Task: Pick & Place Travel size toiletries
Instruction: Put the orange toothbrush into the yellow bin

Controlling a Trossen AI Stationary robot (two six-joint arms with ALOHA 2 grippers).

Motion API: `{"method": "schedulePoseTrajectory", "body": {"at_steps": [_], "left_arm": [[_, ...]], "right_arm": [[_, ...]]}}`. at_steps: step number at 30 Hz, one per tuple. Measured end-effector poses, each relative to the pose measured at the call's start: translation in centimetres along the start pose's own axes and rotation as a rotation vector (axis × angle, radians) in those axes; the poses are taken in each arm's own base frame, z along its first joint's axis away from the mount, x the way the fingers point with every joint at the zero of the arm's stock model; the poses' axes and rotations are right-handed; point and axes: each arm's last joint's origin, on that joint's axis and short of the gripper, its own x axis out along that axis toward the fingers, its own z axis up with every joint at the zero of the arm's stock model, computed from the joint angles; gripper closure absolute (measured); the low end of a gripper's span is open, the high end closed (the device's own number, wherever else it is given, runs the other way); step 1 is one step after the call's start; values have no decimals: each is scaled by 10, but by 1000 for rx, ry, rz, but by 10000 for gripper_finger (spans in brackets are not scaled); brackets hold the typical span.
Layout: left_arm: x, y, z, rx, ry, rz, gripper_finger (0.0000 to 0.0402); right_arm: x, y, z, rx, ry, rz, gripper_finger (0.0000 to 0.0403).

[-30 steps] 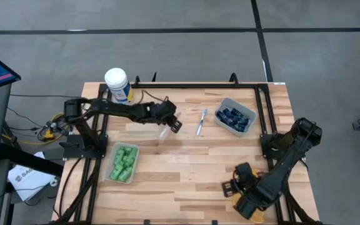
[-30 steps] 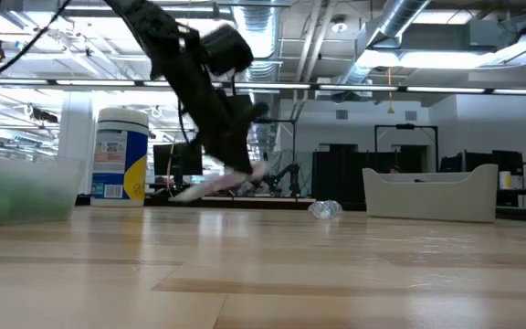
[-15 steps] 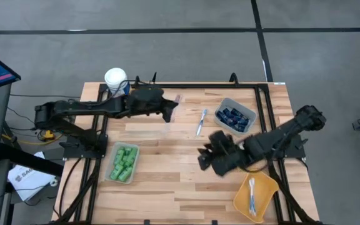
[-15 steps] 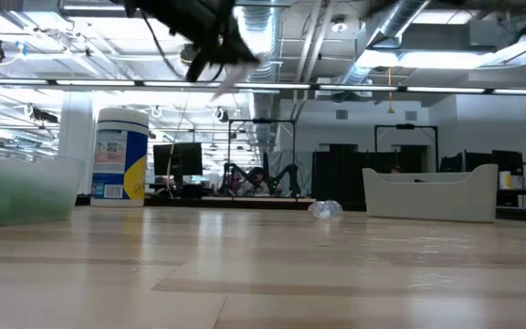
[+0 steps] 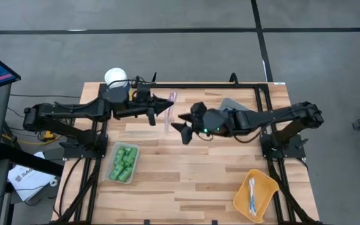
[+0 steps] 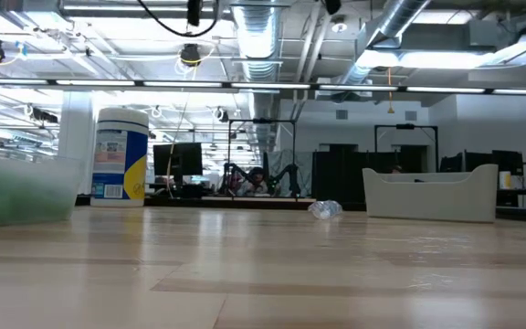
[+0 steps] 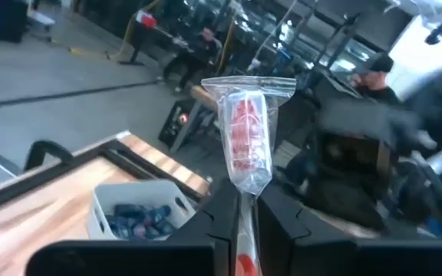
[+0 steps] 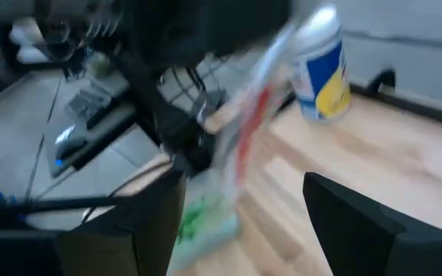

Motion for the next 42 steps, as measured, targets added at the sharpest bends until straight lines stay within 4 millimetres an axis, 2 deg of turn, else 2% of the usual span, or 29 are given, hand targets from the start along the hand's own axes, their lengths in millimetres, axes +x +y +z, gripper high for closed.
{"method": "schedulePoseTrajectory", "body": {"at_steps": [6,13,16,19,25,27,31,35,38,42], "left_arm": [[-4,-10,5,-37,-59,-63,379],[-2,-13,5,-50,-85,-85,379],[-1,-13,5,-51,-85,-85,379],[-1,-13,5,-52,-89,-88,380],[1,-12,4,-54,-88,-82,379],[1,-12,4,-72,-89,-81,379],[1,-12,4,-72,-89,-83,379],[1,-13,5,-73,-94,-86,370],[0,-13,4,-68,-83,-97,341],[0,-13,3,-57,-54,-120,280]], "right_arm": [[8,-5,15,-15,-69,41,148],[25,-7,7,-27,-45,56,149],[26,-8,7,-29,-43,54,161],[25,-8,7,-32,-55,39,203],[26,-9,8,-44,-59,34,360],[26,-9,8,-51,-59,34,383],[26,-9,8,-52,-61,32,368],[21,-9,12,-40,-74,31,388],[11,-11,19,-14,-95,-8,383],[-6,-16,33,24,-135,-40,380]]}}
